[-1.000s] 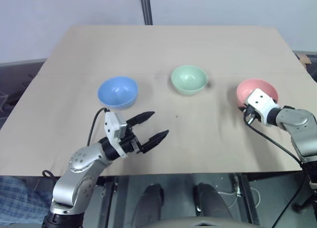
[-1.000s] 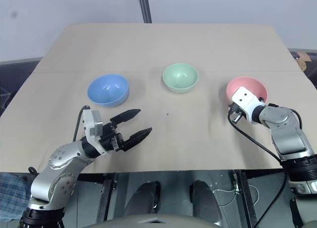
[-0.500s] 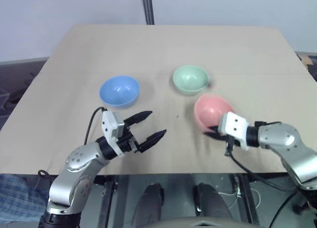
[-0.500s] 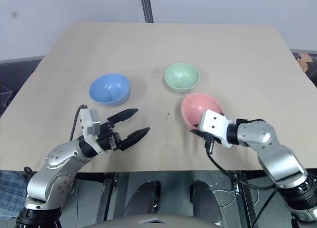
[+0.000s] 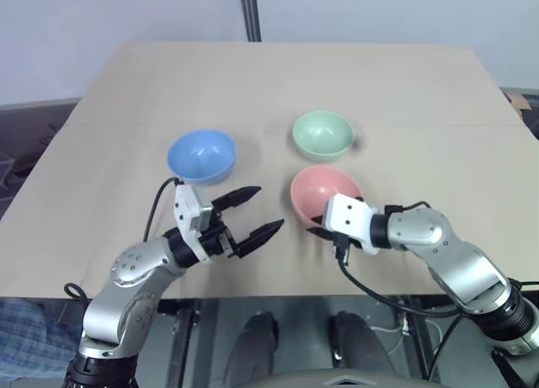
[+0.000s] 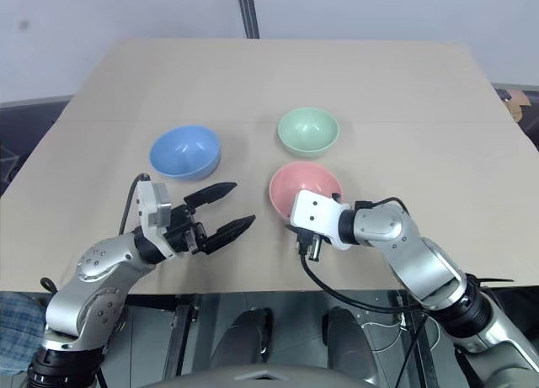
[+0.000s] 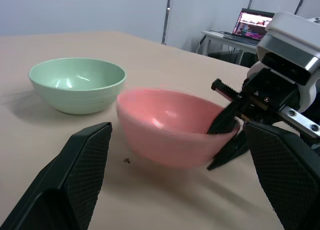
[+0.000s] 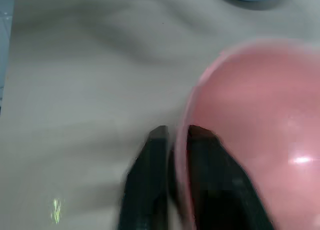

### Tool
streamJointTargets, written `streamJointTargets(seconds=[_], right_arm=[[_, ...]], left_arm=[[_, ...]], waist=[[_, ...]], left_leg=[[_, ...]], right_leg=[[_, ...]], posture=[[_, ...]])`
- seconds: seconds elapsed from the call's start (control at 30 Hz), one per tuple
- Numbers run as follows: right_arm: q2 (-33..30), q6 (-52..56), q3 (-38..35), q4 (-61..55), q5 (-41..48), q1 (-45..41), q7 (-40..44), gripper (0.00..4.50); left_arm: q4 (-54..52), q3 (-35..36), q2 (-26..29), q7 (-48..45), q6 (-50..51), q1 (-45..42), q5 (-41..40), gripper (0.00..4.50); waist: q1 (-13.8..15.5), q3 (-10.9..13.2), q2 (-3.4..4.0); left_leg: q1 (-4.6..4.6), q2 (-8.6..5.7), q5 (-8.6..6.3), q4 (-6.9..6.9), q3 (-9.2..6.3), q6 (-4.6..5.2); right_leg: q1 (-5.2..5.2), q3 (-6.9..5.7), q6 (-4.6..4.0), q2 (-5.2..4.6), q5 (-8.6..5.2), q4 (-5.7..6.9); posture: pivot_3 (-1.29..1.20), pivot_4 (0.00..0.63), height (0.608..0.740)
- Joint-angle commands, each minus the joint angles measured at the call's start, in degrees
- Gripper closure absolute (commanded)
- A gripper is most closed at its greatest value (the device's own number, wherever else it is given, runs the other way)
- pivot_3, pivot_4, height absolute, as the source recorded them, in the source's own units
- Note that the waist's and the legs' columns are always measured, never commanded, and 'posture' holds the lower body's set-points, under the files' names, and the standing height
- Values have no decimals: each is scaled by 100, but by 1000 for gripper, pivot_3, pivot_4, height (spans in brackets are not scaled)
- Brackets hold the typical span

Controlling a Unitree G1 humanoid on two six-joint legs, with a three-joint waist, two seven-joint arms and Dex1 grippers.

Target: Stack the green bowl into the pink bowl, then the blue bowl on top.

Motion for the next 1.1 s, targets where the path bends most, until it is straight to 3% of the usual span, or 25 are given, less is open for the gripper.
streamJointTargets(seconds=[0.03,0.1,0.13,0.17,0.3,0.5,0.67,0.83,1.1], right_arm=[[-12,52,8,-122,-54,-64,-45,2331],[8,73,-56,-118,-50,-77,-85,1822],[18,134,-108,-136,-4,-92,-78,1165],[29,201,-167,-164,58,-104,-69,903],[-26,476,-536,-402,461,-151,85,903],[-240,1151,-1809,-814,1838,-126,554,903],[-177,1450,-2705,-531,2485,-288,328,903],[-202,1279,-2649,56,2178,-682,-192,903],[-94,569,-1587,1732,1243,-1813,-306,903]], left_arm=[[-124,60,23,-28,-45,70,-49,40],[-124,64,19,-23,-46,78,-49,40],[-123,64,17,-22,-47,79,-48,40],[-123,64,15,-19,-47,79,-48,40],[-115,69,8,-25,-61,82,-52,40],[-89,100,-46,-6,-82,73,-78,40],[-56,171,-114,31,-77,40,-126,40],[10,400,-320,306,49,-159,-454,40],[84,653,-333,435,68,-243,-612,40]], waist=[[0,0,0],[-1,0,0],[-2,0,0],[-2,0,0],[-1,0,0],[4,1,0],[-1,1,1],[0,1,1],[-29,1,1]], left_leg=[[-1,0,0,0,0,0],[0,0,0,0,-1,0],[0,0,0,0,-1,0],[1,0,0,0,-1,0],[0,0,0,0,0,0],[-2,0,0,-1,-2,1],[-1,0,0,-3,1,1],[-1,1,0,-3,0,1],[-2,1,0,-8,4,1]], right_leg=[[0,0,0,0,0,-1],[0,-1,0,0,0,-1],[0,-1,0,0,0,-1],[0,-1,0,0,0,-1],[0,-1,0,0,0,-1],[1,-2,0,0,0,-3],[0,-1,0,0,0,-2],[0,-2,0,1,0,-2],[-5,1,-1,1,1,-3]], posture=[[0,150,740],[0,150,740],[0,150,740],[0,150,740],[0,150,740],[0,150,740],[0,150,740],[0,150,740],[0,150,740]])
